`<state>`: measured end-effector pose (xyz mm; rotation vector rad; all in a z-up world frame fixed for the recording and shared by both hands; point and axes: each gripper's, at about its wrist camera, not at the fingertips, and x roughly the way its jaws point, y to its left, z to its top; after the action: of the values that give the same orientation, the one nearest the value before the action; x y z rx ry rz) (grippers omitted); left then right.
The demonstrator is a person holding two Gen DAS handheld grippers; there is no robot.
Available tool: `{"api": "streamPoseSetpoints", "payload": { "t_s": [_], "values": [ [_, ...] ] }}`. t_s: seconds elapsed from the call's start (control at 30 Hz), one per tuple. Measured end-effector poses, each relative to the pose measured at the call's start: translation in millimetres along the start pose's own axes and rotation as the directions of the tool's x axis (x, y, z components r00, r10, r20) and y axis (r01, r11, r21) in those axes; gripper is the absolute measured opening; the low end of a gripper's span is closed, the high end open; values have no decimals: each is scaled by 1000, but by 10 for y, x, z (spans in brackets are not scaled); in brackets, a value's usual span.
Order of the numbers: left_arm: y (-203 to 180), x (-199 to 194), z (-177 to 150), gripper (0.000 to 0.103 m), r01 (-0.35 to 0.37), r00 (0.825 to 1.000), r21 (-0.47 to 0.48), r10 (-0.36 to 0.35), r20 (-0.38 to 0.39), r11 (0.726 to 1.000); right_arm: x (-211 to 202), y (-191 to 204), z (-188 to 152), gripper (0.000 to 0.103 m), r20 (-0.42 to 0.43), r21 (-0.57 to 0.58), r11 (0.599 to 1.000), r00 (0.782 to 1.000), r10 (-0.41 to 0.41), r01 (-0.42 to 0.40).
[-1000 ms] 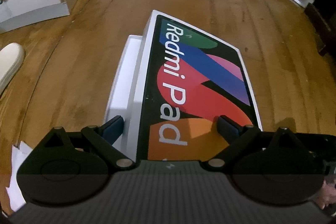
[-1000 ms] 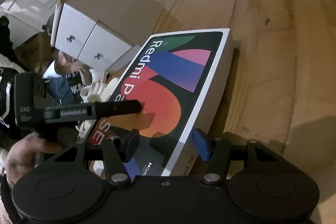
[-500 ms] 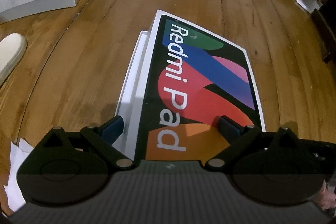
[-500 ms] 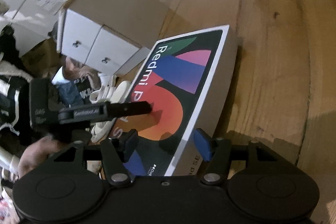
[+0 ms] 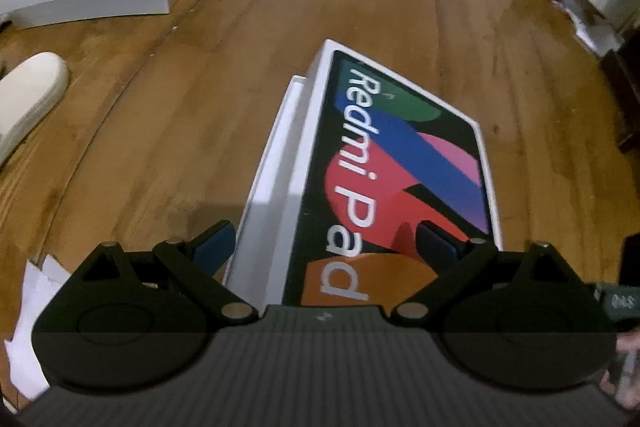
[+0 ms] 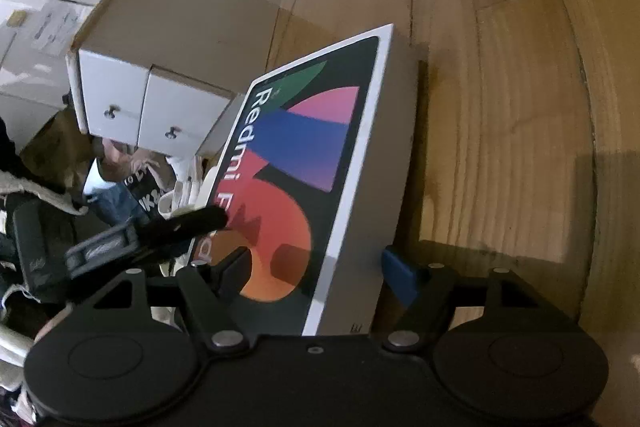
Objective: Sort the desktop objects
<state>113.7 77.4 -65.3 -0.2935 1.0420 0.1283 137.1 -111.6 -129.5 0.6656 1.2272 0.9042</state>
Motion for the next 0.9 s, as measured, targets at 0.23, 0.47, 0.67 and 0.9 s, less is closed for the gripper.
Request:
{"api": "streamPoseSetpoints", "payload": {
  "t_s": [0.23,0.47,0.67,0.9],
  "values": [
    [186,80,55,99,-30,999,-84,30,-12,996,48,6,-13,78,-5,-7,1000,1000,-5,5],
    [237,51,70,99,-31,999,-118,32,2,993,79,22,-20,78,-13,-12,1000,1000,-10,10],
    [298,16,104,99,-22,1000,-157,25,16,987,85,23,-30,78,-20,-15,1000,1000,-10,9],
    [463,172,89,100,34,999,-261,-40,-20,965,85,37,-61,78,-15,-24,1000,1000,-20,20]
  ]
}}
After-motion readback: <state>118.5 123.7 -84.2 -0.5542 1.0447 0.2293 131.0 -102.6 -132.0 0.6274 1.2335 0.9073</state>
